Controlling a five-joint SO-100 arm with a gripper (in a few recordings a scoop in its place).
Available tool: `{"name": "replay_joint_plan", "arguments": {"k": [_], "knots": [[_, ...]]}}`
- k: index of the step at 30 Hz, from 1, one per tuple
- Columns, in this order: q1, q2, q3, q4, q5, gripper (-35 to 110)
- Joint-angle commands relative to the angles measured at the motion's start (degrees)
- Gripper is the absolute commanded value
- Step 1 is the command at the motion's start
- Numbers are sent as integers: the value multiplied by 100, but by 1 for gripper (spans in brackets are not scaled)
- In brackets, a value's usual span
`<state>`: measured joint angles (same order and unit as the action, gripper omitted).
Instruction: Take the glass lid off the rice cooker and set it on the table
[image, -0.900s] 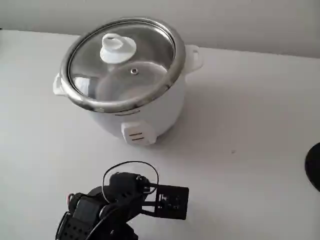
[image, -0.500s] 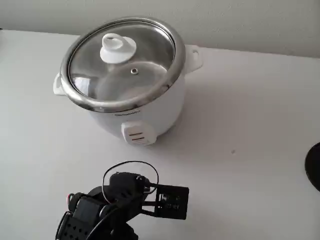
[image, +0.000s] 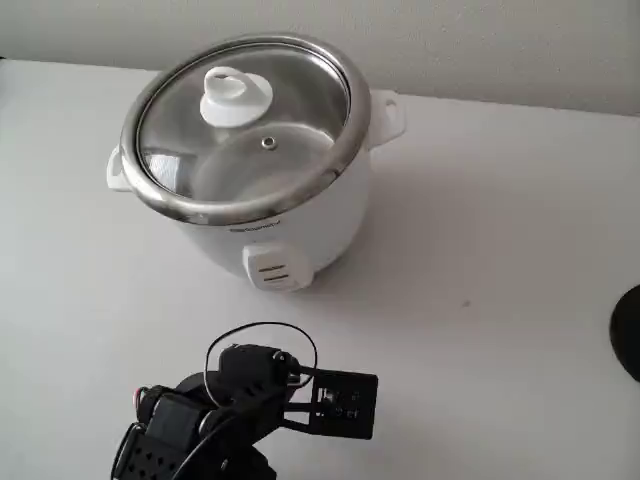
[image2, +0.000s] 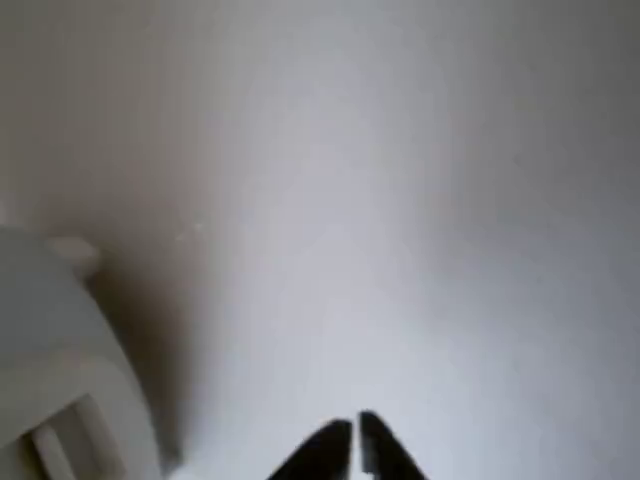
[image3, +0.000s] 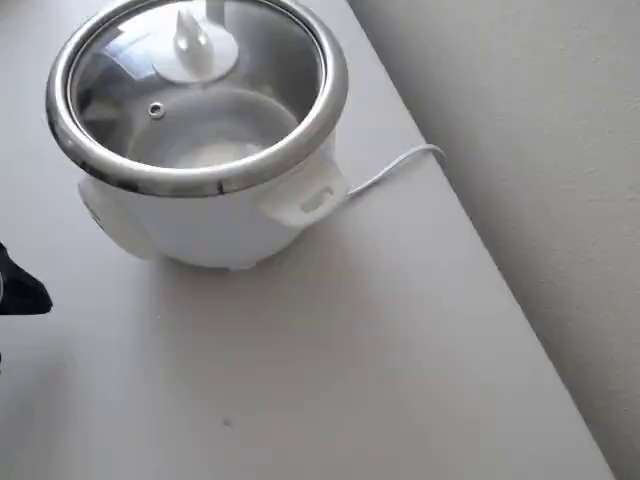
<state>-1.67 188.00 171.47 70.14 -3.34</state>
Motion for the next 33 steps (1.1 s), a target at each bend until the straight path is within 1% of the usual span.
{"name": "replay_joint_plan", "arguments": {"k": [1,33], "knots": [[26,53,-18,-97,26,0],[-18,53,-18,-105,-44,0]]}}
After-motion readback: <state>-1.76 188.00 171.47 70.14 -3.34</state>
